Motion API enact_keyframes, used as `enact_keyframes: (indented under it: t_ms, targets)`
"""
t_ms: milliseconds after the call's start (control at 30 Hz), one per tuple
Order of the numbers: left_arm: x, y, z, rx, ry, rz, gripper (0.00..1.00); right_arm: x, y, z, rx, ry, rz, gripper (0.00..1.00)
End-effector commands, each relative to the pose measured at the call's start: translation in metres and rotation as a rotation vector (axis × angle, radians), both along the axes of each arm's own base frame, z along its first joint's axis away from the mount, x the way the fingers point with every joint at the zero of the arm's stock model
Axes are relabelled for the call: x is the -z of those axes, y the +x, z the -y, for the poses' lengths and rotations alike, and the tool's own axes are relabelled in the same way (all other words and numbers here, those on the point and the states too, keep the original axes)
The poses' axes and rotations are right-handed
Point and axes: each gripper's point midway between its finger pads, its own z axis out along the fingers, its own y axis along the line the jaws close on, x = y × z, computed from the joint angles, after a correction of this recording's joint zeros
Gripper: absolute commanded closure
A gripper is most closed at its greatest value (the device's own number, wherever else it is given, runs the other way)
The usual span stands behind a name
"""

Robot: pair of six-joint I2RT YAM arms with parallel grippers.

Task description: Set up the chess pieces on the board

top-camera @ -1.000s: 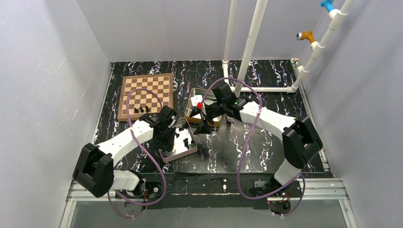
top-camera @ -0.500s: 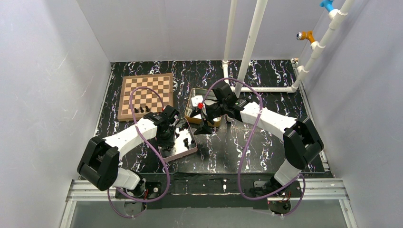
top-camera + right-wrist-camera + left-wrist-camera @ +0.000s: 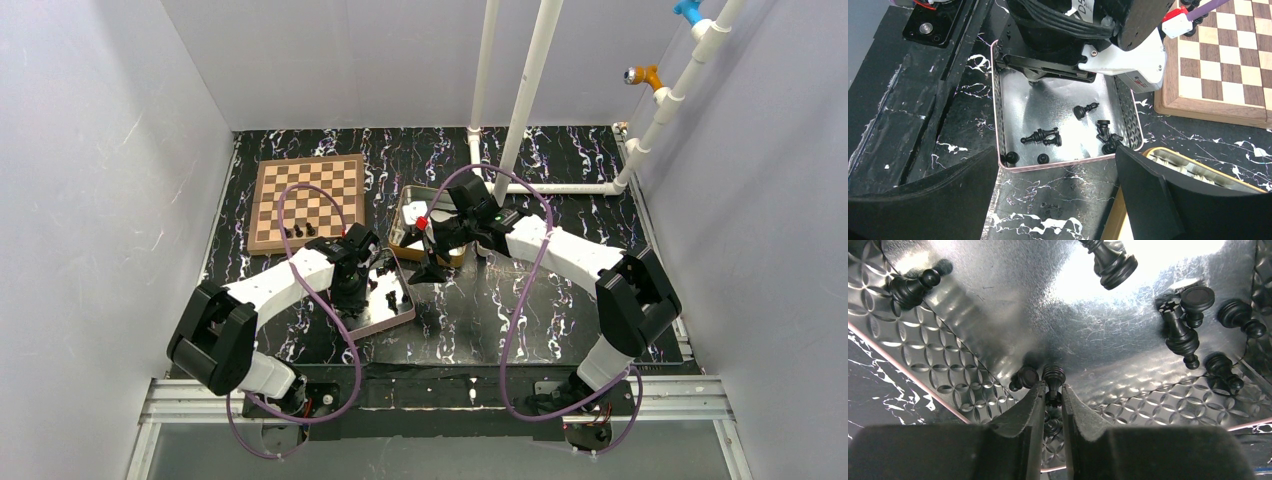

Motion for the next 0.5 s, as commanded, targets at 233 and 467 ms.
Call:
enact_keyframes:
  t_ms: [233, 467]
  targets:
    - [-0.013, -0.001, 0.006, 0.032, -0.047, 0.033, 1.00, -0.026, 0.000, 0.000, 0.001, 0.057, 0.051, 0.06]
    - [-0.053, -0.005, 0.023, 0.118, -0.209, 0.124, 1.00, -0.027, -0.006, 0.005, -0.001, 0.053, 0.040, 0.05]
